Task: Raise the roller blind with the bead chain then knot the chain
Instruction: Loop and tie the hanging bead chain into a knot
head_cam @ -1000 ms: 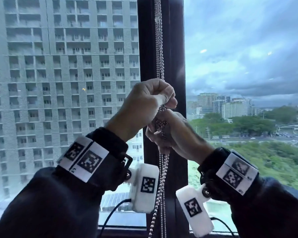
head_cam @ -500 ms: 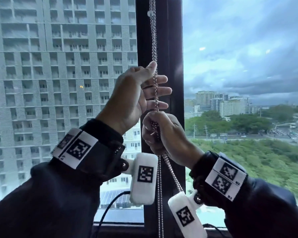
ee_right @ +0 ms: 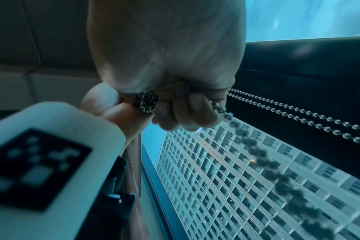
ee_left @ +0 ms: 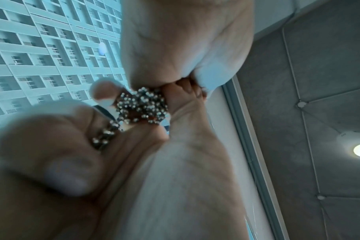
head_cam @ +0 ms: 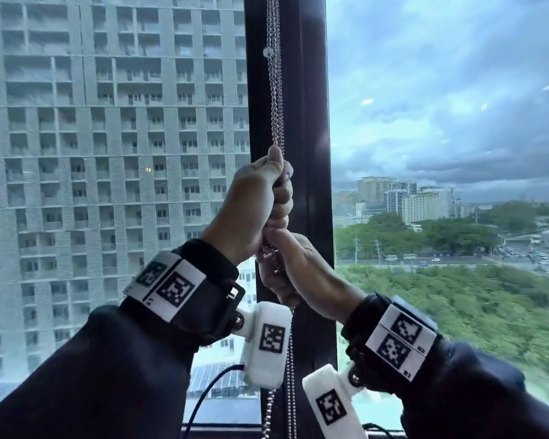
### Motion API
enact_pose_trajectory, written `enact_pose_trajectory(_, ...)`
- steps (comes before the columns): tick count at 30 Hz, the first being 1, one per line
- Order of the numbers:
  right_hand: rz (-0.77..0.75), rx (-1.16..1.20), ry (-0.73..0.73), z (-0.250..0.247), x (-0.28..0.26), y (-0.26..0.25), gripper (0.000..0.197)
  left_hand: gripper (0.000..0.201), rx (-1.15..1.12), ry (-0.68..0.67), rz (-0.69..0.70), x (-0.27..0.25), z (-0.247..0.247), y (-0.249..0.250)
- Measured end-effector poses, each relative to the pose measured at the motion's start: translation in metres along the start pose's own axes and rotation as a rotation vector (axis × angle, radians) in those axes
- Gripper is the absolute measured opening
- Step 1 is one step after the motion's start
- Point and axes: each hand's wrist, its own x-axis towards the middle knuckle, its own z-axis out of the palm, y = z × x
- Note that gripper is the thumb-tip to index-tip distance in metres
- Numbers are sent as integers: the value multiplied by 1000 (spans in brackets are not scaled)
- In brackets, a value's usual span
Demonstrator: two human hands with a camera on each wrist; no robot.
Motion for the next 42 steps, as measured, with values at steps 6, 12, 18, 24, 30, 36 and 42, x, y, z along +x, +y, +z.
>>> enact_pose_trajectory(6,32,60,-109,-14,-1,5,40,45,69,39,80,-8,-4,0)
enact_pose_trajectory(12,47,72,-115,-15,-5,21,43,44,38,95,83,-12,-18,-2)
enact_pose_trajectory(18,81,67,-121,-10,-6,31,40,44,100,62,18,-8,-13,-8)
enact_pose_trajectory(24,82,0,-160,-5,-12,32,46,47,261,64,12,-16,-11,-30)
enact_pose_trajectory(30,87,9,-146,-4,-11,42,43,47,188,178,65,-27,-15,-48)
enact_pose_trajectory(36,100,55,-129,-7,-12,47,42,43,261,68,31,-22,-18,-47)
enact_pose_trajectory(42,96,30,-99,-14,-10,56,40,24,-111,10,44,-16,-26,-26)
